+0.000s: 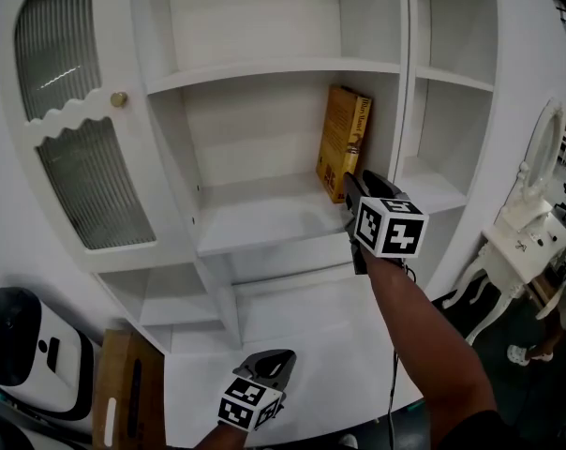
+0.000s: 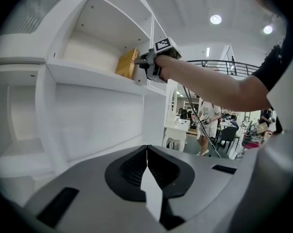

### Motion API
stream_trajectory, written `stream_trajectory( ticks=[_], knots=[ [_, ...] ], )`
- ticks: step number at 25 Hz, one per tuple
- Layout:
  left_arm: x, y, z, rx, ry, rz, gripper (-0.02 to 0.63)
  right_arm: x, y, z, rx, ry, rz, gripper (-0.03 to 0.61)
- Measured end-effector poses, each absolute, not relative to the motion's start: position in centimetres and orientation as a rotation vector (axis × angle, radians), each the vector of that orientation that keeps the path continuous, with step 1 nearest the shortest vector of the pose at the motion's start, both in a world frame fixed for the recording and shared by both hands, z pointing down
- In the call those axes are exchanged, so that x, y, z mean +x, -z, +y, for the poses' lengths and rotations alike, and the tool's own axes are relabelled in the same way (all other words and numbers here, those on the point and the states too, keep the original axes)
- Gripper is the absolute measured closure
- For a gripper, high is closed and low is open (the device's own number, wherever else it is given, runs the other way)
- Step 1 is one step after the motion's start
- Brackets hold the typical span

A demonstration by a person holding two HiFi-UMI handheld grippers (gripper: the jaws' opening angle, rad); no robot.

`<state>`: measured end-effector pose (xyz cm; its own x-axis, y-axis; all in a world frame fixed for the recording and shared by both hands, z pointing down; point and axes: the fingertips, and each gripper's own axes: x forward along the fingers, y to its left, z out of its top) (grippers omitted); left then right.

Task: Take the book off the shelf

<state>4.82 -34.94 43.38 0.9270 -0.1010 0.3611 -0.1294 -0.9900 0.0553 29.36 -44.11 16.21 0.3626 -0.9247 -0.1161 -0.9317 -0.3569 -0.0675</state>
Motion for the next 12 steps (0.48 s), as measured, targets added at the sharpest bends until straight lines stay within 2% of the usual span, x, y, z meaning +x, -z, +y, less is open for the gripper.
stream_trajectory(
  ticks=[9,12],
  knots=[
    [2.3,-44.0,-36.0,3.008,-0.590,-0.236,0.603,31.6,-15.4,-47.3,-2.551,0.051,1.541,0.340],
    [2.1,-44.2,-35.9,3.003,-0.593,-0.226,0.603,32.4,-15.3,-48.1,-2.605,0.068,1.466,0.334]
  ],
)
